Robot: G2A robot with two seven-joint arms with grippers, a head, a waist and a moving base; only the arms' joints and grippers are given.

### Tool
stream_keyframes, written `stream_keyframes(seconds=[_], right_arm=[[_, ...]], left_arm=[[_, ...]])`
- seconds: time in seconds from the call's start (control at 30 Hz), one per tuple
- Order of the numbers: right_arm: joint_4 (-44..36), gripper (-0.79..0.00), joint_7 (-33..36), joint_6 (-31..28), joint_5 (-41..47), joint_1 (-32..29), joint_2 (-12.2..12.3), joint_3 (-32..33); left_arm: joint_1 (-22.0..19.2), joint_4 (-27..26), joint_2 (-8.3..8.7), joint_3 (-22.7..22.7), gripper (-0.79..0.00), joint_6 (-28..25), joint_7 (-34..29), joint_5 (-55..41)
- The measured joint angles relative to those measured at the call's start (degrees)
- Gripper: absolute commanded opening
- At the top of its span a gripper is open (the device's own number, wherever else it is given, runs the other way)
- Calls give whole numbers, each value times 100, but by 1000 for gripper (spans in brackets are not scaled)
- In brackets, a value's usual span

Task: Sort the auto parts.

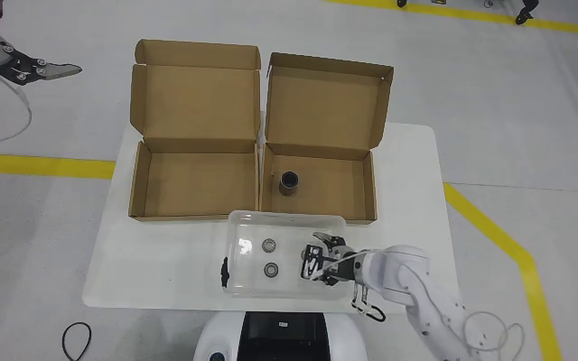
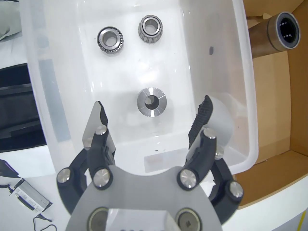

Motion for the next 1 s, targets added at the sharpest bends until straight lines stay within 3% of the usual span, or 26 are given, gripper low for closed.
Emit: stream_keyframes(seconds=[0.77,0.87,1.0], right_arm=[[870,-188,473,195,334,781,-139,-740],[947,-231,457,221,357,833,-146,-783],[1038,-437,412,240,383,890,-152,-834]], left_arm=[[0,0,0,0,0,0,0,0],[0,0,0,0,0,0,0,0],[0,0,0,0,0,0,0,0]])
